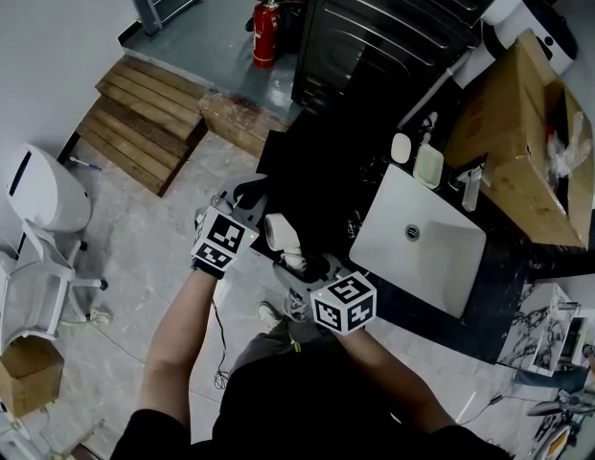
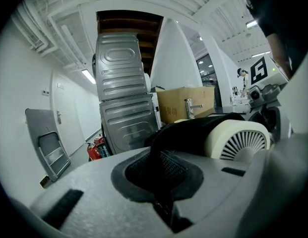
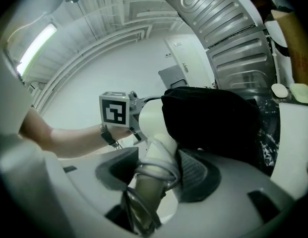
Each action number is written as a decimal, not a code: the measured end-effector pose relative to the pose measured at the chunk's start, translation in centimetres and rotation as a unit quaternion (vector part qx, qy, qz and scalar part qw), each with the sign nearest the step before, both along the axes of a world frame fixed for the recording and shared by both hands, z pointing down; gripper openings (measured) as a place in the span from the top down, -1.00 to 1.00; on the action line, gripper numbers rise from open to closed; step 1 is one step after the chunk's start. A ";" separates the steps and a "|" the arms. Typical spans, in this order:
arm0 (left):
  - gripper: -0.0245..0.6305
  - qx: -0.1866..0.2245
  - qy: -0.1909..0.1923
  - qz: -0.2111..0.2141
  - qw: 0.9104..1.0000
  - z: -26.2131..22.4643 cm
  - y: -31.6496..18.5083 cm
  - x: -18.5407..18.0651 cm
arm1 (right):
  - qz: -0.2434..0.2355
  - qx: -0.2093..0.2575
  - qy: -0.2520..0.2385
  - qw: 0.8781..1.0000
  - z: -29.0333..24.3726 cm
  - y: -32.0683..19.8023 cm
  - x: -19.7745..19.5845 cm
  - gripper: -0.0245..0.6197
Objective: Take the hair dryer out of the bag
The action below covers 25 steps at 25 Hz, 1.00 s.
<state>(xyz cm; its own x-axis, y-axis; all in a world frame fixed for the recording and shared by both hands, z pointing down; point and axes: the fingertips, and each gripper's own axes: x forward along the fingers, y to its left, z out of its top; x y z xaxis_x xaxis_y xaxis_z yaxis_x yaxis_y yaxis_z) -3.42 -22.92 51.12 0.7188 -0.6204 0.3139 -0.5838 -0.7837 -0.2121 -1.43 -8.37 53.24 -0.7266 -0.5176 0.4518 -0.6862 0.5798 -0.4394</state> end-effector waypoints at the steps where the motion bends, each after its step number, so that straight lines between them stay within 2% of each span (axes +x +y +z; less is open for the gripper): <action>1: 0.83 0.000 -0.002 0.002 1.000 0.0 -0.1 0.1 | -0.004 0.000 -0.004 1.000 -0.2 0.2 0.0 0.17; 6: 0.83 0.008 0.006 0.019 1.000 -0.8 0.0 0.8 | -0.051 0.011 -0.018 0.998 -0.8 1.8 -0.4 0.17; 13: 0.83 0.001 0.013 0.031 0.999 -0.7 0.3 1.6 | -0.077 0.007 -0.035 0.996 -0.9 3.0 0.0 0.17; 16: 0.83 -0.008 0.037 0.037 0.999 -0.9 0.6 1.6 | -0.094 0.013 -0.037 0.995 -1.1 3.7 -0.1 0.17; 22: 0.83 -0.030 0.051 0.042 0.997 -0.1 1.2 1.6 | -0.120 0.020 -0.049 0.991 -2.0 4.9 -0.3 0.17; 25: 0.83 -0.046 0.064 0.030 0.996 0.4 0.9 1.2 | -0.131 0.022 -0.055 0.990 -2.2 5.5 -0.4 0.17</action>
